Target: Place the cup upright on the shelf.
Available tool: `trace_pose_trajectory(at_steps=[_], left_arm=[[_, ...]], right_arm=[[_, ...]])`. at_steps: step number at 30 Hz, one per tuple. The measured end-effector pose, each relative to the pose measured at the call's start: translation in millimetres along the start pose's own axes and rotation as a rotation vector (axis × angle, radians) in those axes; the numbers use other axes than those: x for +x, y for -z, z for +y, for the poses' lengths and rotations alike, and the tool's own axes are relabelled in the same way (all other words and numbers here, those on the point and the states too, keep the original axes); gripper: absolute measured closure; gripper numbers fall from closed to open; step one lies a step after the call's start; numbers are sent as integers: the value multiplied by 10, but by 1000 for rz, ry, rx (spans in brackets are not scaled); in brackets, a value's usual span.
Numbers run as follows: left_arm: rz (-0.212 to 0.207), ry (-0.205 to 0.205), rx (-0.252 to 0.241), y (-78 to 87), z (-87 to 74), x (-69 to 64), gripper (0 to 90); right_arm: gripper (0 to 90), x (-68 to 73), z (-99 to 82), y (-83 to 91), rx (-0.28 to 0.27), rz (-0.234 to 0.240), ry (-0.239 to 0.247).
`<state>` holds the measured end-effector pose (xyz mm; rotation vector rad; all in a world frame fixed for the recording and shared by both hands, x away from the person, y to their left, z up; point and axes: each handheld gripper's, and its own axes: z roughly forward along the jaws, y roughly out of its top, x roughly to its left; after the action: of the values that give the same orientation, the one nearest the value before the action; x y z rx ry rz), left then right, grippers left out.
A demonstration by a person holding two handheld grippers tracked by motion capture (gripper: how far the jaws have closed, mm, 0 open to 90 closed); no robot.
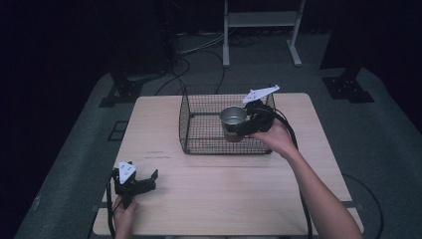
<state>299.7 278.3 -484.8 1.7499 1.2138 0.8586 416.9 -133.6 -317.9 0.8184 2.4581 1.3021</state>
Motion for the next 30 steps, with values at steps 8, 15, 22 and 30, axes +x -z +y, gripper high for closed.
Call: trace_pose_trajectory(at_steps=[8, 15, 22, 30], left_arm=[[0, -3, 0, 0, 0, -2, 0], [-1, -4, 3, 2, 0, 2, 0], [-1, 1, 0, 2, -1, 2, 0], [-5, 6, 1, 5, 0, 10, 0]], right_arm=[[180, -110, 80, -68, 2, -36, -27], [180, -197, 138, -125, -2, -61, -33], [179, -276, 193, -242, 15, -74, -46], [179, -347, 210, -370, 20, -79, -64]])
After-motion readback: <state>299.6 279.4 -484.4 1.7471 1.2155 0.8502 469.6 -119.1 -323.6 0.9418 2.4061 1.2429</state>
